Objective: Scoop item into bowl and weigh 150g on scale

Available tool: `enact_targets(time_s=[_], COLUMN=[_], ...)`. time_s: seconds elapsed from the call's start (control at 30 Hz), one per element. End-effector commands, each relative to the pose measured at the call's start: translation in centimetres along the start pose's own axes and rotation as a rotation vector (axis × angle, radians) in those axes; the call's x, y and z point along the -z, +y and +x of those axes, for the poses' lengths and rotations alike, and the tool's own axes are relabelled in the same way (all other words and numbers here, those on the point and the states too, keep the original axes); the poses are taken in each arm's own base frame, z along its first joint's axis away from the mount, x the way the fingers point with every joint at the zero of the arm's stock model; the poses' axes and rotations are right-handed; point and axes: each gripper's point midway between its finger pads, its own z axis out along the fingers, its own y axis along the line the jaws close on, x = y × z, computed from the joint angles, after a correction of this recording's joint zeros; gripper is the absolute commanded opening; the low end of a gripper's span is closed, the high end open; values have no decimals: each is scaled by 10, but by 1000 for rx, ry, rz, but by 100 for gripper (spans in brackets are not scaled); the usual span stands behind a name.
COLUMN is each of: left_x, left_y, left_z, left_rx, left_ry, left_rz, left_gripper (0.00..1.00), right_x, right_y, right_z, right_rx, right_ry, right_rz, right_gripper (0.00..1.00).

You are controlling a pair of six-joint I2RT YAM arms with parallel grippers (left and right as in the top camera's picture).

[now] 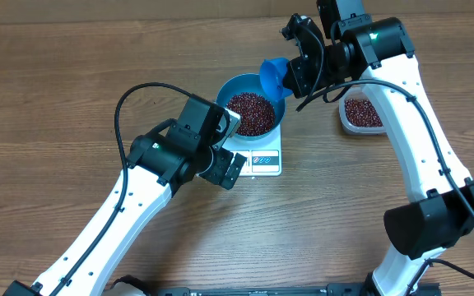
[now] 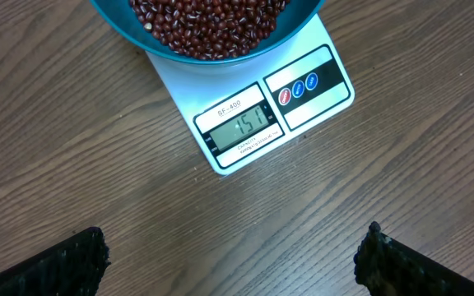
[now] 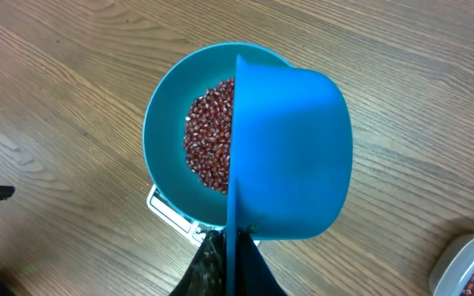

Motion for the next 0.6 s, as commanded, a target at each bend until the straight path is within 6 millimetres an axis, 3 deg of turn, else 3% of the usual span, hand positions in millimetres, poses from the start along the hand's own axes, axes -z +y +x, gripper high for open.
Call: enact_targets(time_s=[0.0,0.33,0.57], left_x=[5,5,5], left_y=[3,3,3], left_z=[0,0,0], left_rx=[-14,-14,-14], left_ry=[-19,-20,-20], left_rz=[-6,-6,-6], left_gripper=[100,100,100], right_x=[14,-34,-44], right_y=[7,1,5], right_z=[-7,7,7], right_rx=[40,48,50], right_ry=[-40,72,81], right_rz=[46,145,137], right_gripper=[4,4,4])
